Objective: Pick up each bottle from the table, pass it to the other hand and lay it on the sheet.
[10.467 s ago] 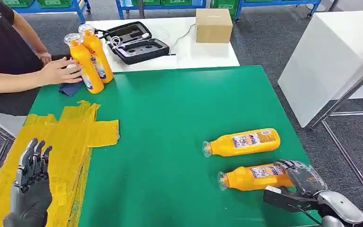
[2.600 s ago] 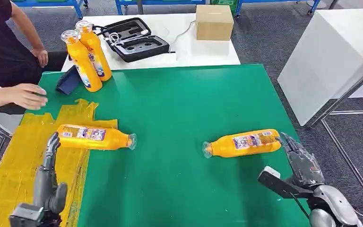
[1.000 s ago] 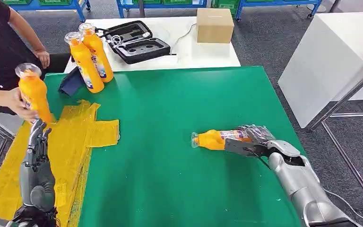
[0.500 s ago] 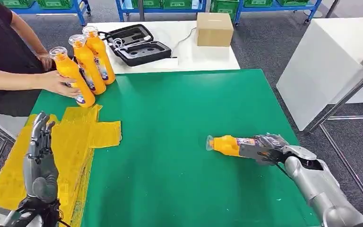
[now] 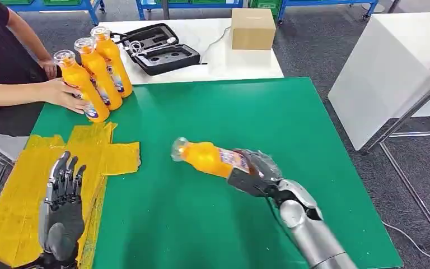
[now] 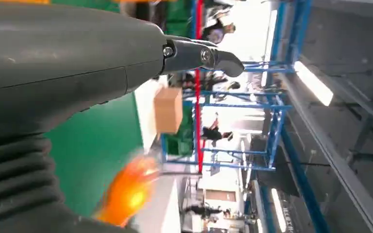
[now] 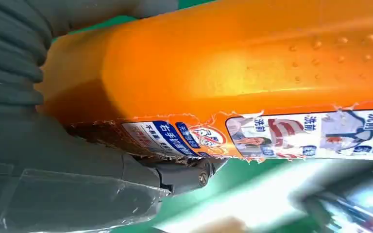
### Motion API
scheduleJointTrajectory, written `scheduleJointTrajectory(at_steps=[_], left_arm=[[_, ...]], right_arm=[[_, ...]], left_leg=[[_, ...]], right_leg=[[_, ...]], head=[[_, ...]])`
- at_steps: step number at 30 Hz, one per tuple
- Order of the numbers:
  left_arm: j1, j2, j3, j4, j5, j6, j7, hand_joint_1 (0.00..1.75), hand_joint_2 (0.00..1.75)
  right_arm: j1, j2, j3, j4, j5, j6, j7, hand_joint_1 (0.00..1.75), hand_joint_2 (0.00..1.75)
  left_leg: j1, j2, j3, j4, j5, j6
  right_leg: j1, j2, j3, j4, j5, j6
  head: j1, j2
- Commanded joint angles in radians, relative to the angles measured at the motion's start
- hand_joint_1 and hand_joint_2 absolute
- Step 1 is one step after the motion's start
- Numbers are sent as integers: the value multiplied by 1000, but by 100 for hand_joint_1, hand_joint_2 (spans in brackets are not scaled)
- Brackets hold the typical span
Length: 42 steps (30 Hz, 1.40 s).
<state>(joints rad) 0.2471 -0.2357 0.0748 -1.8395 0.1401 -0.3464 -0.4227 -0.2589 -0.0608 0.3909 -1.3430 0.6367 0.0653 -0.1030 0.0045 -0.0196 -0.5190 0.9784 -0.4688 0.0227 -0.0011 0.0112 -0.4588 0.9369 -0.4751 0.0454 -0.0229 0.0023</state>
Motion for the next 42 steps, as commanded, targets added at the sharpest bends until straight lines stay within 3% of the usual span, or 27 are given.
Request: scheduleJointTrajectory(at_steps=[1, 4, 29, 31, 37, 42], left_arm=[[19, -35, 33, 77, 70, -42, 46, 0, 175], [21, -38, 44, 143, 209, -120, 132, 0, 175], [-29, -29, -48, 208, 258, -102, 161, 0, 175], [-33, -20, -64, 210, 271, -109, 158, 0, 175], [-72, -6, -122, 234, 289, -80, 146, 0, 175], [-87, -4, -136, 244, 291, -73, 133, 0, 175]], right_arm=[[-76, 128, 228, -148, -17, -37, -8, 175, 175], [-96, 163, 285, -120, -23, -40, -13, 175, 175], [-134, 283, 390, 87, -55, -56, -8, 175, 175], [-129, 292, 395, 119, -55, -45, 1, 175, 175], [-96, 403, 470, 434, -11, -70, -32, 175, 175], [-73, 410, 556, 511, -29, -95, -40, 175, 175]], left_leg=[[1, 5, -3, 0, 0, -2], [0, 5, -5, -1, 0, -1], [0, 0, -10, -1, 2, -2], [0, 1, -10, -1, 2, -2], [0, 1, -8, -3, 2, -3], [0, -2, -8, -3, 2, -2]], right_leg=[[0, 3, -5, 2, 0, -1], [0, 3, -6, 4, 0, -1], [0, -1, -11, 3, 0, -1], [0, -1, -11, 3, 0, -1], [0, -1, -9, 1, 0, -2], [0, -3, -9, 1, 0, -1]], head=[[0, 0], [0, 0], [0, 0], [0, 0], [0, 0], [0, 0]])
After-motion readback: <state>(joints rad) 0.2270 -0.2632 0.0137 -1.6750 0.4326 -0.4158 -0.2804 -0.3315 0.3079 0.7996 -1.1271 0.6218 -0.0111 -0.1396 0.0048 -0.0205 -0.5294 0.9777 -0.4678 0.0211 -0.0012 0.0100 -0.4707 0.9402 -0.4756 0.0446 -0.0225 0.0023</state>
